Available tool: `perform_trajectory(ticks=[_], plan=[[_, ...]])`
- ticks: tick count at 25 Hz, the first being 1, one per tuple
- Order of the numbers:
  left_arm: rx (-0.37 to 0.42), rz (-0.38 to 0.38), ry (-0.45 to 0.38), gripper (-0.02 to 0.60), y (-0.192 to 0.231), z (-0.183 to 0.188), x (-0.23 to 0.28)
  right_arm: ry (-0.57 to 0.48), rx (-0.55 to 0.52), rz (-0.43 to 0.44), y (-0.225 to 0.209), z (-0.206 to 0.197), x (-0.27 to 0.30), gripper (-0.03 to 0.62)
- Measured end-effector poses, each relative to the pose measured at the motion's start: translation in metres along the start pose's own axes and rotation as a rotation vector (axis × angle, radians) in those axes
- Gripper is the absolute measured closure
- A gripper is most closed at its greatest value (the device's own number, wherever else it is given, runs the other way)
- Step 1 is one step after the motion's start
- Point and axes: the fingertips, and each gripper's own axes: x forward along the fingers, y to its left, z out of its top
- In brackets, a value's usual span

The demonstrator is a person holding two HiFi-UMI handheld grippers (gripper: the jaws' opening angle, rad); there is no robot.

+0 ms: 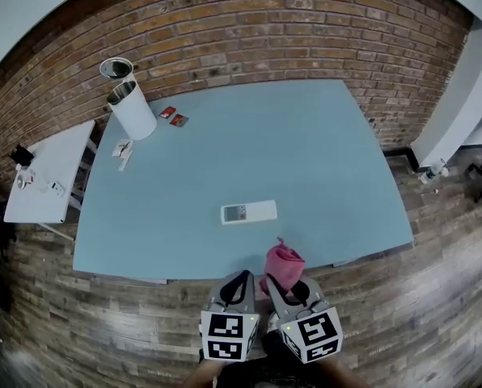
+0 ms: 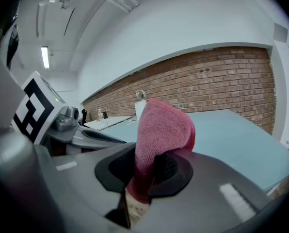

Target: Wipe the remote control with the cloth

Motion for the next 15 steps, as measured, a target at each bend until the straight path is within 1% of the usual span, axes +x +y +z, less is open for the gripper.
perform_trajectory(ticks=[4, 9, 12, 15], plan=[[0.016, 0.016, 0.015, 0.578, 0.005, 0.006, 0.02, 0.007, 0.005, 0.033, -0.015, 0.006, 0.015, 0.526], [0.026, 0.001, 0.025, 0.578, 0.004, 0.012, 0.038, 0.012, 0.015, 0.056, -0.029, 0.012, 0.028, 0.526], [0.059, -0.002, 0.044, 0.577, 0.011, 0.01, 0.043, 0.012, 0.023, 0.066, -0.031, 0.013, 0.034, 0.526], [0.118, -0.021, 0.09, 0.577, 0.018, 0.003, 0.048, 0.022, 0.035, 0.072, -0.032, 0.011, 0.039, 0.526]])
